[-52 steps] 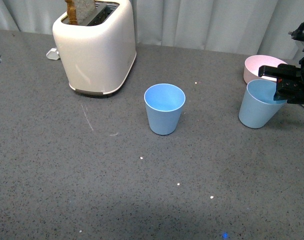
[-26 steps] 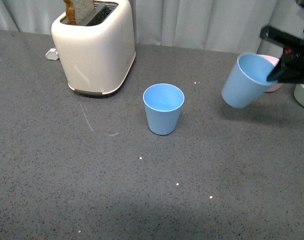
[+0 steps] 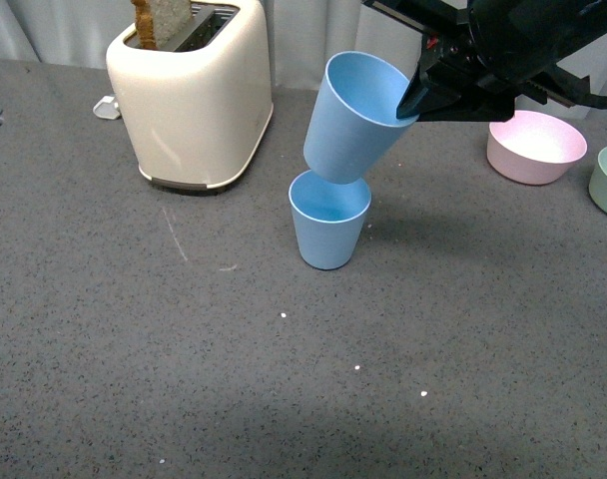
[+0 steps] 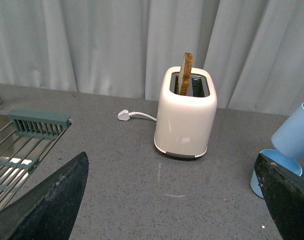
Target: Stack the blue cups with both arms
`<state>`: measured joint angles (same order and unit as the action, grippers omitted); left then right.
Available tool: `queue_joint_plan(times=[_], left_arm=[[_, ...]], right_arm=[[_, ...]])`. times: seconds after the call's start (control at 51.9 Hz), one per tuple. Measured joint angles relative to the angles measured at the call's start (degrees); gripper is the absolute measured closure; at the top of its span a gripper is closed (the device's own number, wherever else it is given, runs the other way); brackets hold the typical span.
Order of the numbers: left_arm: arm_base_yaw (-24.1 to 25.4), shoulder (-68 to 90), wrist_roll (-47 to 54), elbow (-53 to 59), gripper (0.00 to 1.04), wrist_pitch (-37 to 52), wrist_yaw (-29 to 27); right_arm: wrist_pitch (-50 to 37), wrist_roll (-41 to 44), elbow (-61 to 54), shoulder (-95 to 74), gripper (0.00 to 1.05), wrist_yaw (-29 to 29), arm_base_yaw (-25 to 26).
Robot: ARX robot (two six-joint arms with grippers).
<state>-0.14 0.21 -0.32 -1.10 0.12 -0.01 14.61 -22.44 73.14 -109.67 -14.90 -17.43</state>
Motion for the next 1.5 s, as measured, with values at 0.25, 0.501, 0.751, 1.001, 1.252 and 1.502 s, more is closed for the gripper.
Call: queue_joint_plan(times=[0.25,0.501,0.751,1.001,1.252,1.502], left_arm=[[0.00,0.00,0.02,0.00,0.07,0.00,0.00],[0.00,0.00,0.00,0.00,0.07,0.00,0.00],[0.00,0.00,0.02,0.00,0.07,0.00,0.00],[0.00,0.00,0.02,0.00,0.07,0.00,-0.04],[0.00,-0.02,0.02,0.00,0.07,-0.04,0.02],[0.00,-0.02,0.02,0.00,0.07,-0.04,-0.02]], right_arm=[[0.28,-0.02,0.87,-2.29,1.04,0.85,-1.01],[0.31,-0.44,1.70,-3.34,1.00,0.50,-1.81],[-3.85,1.20,-0.50,-1.44,0.61,1.77,-1.53],[-51.23,16.68,-23.39,4.35,0.69,29.86,-0.52],[-78.03,21.90,-45.66,19.67,1.04,26.93,5.60],[-81.09,22.27,-57.72,26.40,1.04,22.93,8.87]])
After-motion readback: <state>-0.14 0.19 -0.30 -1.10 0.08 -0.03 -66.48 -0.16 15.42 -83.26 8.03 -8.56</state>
